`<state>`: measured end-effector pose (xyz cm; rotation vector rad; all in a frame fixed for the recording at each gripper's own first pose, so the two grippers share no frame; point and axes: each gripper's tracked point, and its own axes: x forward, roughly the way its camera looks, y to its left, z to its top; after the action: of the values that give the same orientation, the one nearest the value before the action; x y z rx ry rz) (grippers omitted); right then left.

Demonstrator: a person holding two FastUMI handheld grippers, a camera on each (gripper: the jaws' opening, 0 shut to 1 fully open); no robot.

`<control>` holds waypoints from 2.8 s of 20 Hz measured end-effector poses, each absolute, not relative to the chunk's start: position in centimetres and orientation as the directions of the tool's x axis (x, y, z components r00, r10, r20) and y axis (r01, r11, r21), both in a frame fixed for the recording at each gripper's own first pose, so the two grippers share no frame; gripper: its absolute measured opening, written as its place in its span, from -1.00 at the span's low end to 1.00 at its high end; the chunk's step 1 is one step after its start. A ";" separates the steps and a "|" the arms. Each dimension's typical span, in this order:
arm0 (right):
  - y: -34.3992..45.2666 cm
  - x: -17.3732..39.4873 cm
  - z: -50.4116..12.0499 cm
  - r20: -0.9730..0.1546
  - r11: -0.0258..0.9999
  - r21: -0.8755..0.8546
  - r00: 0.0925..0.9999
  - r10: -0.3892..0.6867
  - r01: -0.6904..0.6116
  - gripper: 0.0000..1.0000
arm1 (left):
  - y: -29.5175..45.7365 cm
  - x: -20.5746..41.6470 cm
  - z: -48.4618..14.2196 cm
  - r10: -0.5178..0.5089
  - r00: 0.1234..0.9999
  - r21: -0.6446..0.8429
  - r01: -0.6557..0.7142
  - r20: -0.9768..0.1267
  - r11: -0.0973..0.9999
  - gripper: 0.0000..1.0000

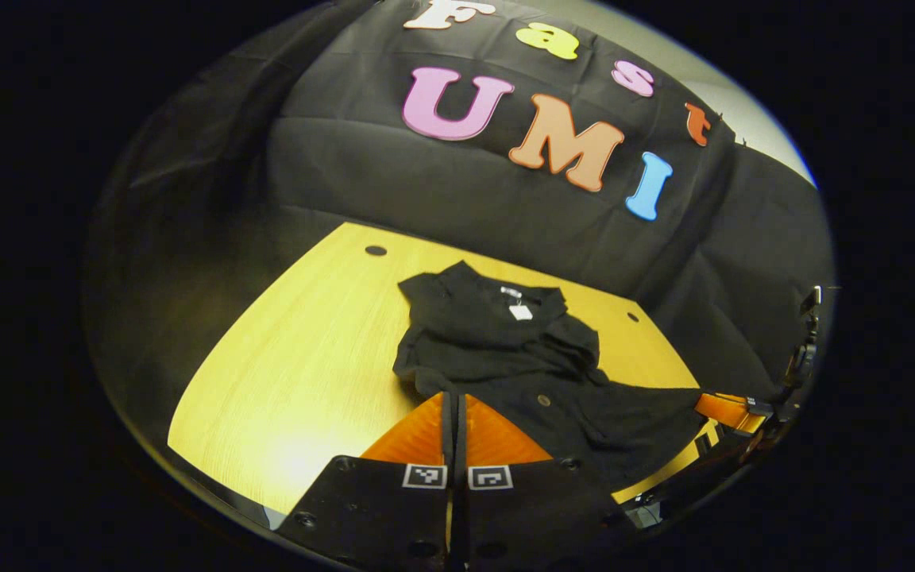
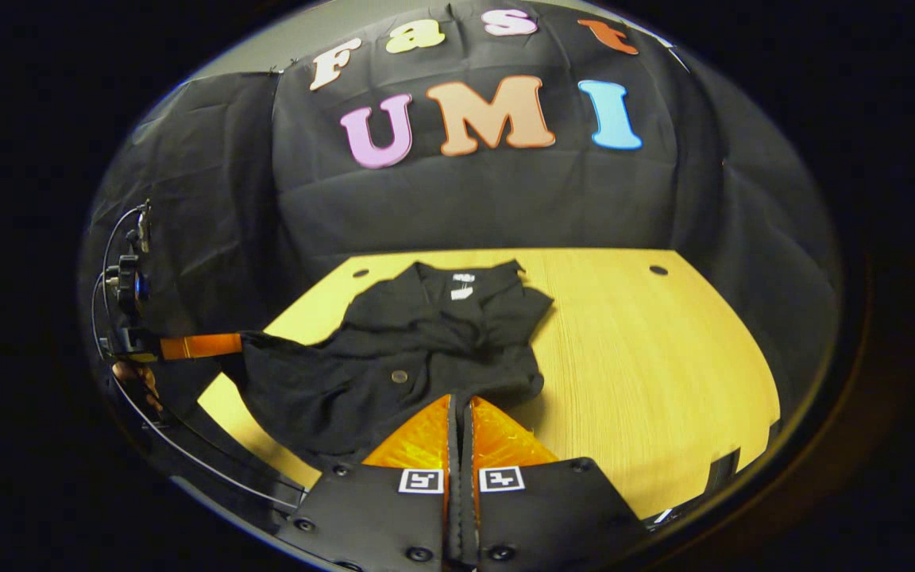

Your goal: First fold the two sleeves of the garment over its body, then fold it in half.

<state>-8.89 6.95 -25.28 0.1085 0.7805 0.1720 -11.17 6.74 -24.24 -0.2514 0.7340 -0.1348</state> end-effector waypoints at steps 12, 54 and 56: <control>5.3 2.5 -20.3 -0.591 0.962 0.191 0.760 0.271 -0.194 -0.96 | 6.6 1.0 -21.2 -0.156 0.784 -0.215 0.030 -0.601 0.976 -1.00; -0.7 11.6 -10.5 -0.241 0.998 0.057 0.970 -0.013 0.028 0.94 | 6.2 11.9 -6.8 0.050 0.987 0.039 -0.045 -0.155 0.998 0.97; 0.8 7.5 -9.0 -0.198 0.997 0.075 0.980 -0.017 0.032 0.94 | 6.4 8.4 -5.1 0.030 0.992 0.047 -0.025 -0.124 0.999 0.97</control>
<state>7.51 0.76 -8.98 0.0784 0.1983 -0.0248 8.40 6.36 -5.06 0.0456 0.1254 0.0277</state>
